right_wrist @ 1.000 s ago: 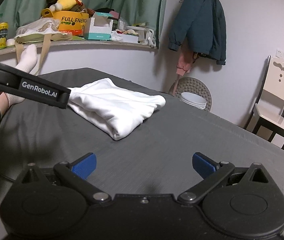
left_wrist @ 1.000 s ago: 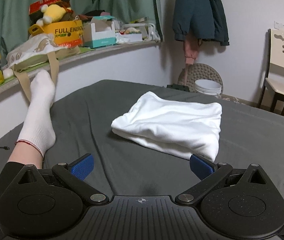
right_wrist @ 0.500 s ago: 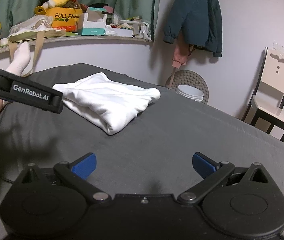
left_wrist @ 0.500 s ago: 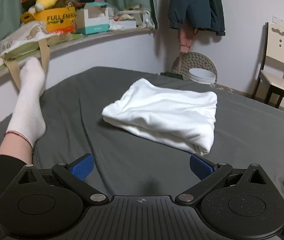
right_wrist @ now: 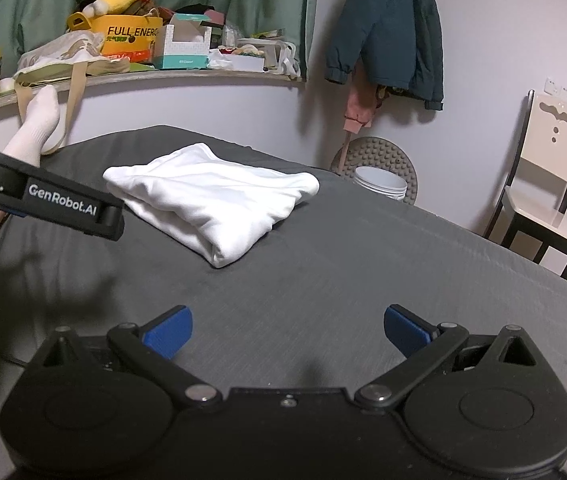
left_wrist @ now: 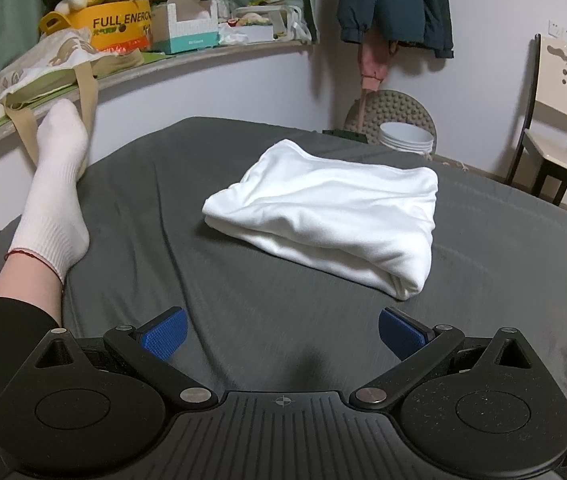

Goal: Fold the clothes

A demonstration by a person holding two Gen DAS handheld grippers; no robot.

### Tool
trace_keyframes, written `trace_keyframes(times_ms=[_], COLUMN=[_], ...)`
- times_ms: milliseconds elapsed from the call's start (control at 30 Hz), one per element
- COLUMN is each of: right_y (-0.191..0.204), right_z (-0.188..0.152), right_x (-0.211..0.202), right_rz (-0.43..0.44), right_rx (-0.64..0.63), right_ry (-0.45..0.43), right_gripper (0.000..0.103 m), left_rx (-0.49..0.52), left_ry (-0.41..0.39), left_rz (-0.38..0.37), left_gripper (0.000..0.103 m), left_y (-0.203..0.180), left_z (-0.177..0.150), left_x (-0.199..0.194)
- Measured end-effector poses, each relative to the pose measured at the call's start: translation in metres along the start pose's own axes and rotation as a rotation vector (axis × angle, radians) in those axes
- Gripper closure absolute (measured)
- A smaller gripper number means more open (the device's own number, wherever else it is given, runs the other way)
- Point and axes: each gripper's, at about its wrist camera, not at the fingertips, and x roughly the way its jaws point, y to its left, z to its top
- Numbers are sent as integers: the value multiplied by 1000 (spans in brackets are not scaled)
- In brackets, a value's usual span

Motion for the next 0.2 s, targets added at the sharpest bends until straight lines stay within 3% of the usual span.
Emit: trace_keyframes(times_ms=[200], right_y=[-1], right_z=[0], right_x=[2], right_rz=[-1], right_rx=[5], right_ry=[9], right_gripper=[0], left_rx=[7], left_ry=[4], left_rz=[-3], left_gripper=[1], left_y=[-1], left_z=[0], left_x=[1])
